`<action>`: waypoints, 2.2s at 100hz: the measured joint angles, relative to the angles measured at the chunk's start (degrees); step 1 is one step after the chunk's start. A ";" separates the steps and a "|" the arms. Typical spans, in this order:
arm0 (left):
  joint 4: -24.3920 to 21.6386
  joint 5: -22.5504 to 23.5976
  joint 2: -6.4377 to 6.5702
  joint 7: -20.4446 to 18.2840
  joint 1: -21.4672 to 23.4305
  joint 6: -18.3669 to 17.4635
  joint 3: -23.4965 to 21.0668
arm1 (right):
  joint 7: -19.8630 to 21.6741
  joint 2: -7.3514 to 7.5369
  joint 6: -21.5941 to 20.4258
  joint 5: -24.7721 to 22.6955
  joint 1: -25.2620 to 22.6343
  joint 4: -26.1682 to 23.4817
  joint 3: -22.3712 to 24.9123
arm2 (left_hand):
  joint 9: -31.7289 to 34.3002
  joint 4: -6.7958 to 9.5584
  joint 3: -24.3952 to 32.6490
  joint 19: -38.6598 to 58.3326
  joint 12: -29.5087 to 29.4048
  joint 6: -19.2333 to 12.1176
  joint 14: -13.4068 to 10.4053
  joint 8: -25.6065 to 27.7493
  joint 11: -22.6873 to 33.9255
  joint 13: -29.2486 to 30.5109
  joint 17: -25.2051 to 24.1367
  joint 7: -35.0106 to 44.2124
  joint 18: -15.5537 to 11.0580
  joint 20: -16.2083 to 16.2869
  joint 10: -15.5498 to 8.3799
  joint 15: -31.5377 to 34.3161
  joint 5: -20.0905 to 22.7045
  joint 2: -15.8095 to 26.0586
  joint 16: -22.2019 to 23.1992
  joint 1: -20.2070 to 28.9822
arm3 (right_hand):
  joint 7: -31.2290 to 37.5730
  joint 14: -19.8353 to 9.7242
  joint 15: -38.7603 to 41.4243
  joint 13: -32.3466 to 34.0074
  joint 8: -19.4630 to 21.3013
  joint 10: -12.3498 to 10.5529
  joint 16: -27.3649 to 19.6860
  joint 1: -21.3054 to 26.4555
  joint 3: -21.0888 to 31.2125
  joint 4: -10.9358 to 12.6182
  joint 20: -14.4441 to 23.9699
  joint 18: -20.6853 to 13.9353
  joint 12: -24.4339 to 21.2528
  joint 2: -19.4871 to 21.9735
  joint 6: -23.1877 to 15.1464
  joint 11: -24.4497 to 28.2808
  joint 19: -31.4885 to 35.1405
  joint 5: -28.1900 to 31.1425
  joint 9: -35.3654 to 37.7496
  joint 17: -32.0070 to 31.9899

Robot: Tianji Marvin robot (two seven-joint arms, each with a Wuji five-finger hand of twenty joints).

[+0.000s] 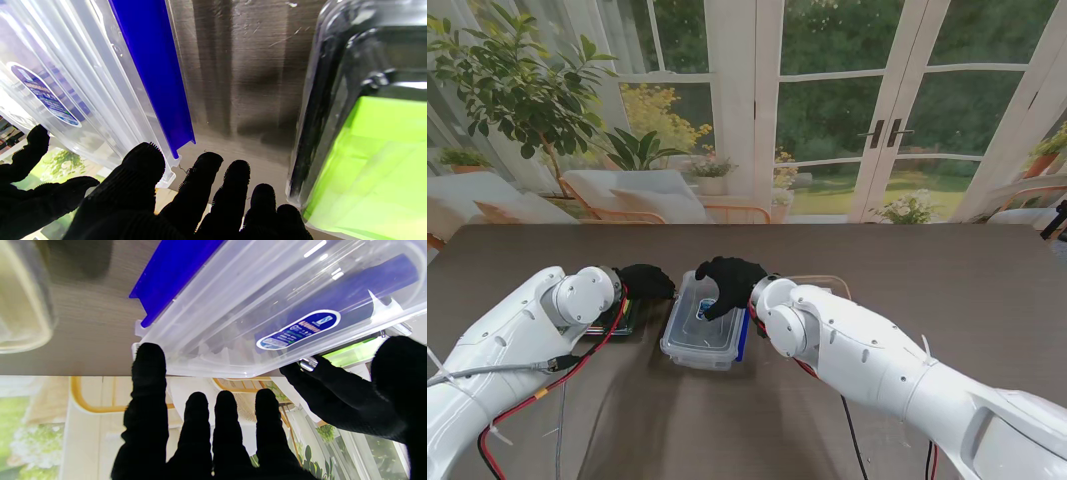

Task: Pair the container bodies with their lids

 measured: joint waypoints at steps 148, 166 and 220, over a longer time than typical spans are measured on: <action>-1.12 -2.57 -0.54 -2.00 1.40 2.40 -2.27 | 1.05 0.59 -1.89 -0.67 0.36 0.06 -0.84 | 2.23 3.04 -2.82 -3.45 2.04 -3.32 2.39 -0.40 1.06 2.98 -0.47 0.26 -1.77 1.50 0.67 -2.63 1.22 4.01 3.32 1.00 | -2.19 1.32 5.00 0.61 -2.40 -0.01 1.63 1.04 3.22 0.00 3.25 1.49 -1.25 -4.76 0.06 0.07 6.13 0.00 0.00 -7.10; -3.64 0.62 -0.35 -0.42 3.50 1.48 -4.61 | 1.15 0.56 -1.99 -0.58 0.38 0.02 -0.88 | 9.59 2.90 -1.86 3.97 8.28 -1.63 6.54 -0.21 4.92 7.33 4.91 0.70 4.38 13.51 0.87 8.77 4.75 2.27 11.23 0.56 | -2.19 1.39 5.01 1.14 -2.40 -0.01 1.70 1.65 3.27 0.00 4.47 1.49 -1.10 -4.75 0.06 0.07 6.15 0.00 0.00 -8.17; -2.43 -9.57 -2.01 3.16 2.95 7.99 -5.44 | 1.18 0.58 -2.23 -0.36 0.33 0.08 -0.77 | 28.52 1.81 10.55 81.79 41.70 1.67 15.30 0.42 42.82 40.11 36.36 2.04 22.70 40.67 1.83 65.38 9.82 -0.72 35.79 2.18 | -1.52 1.82 6.16 1.18 -2.40 -0.01 2.39 1.65 3.24 0.00 4.66 1.53 -1.09 -4.65 0.10 0.44 6.41 0.00 0.00 -8.72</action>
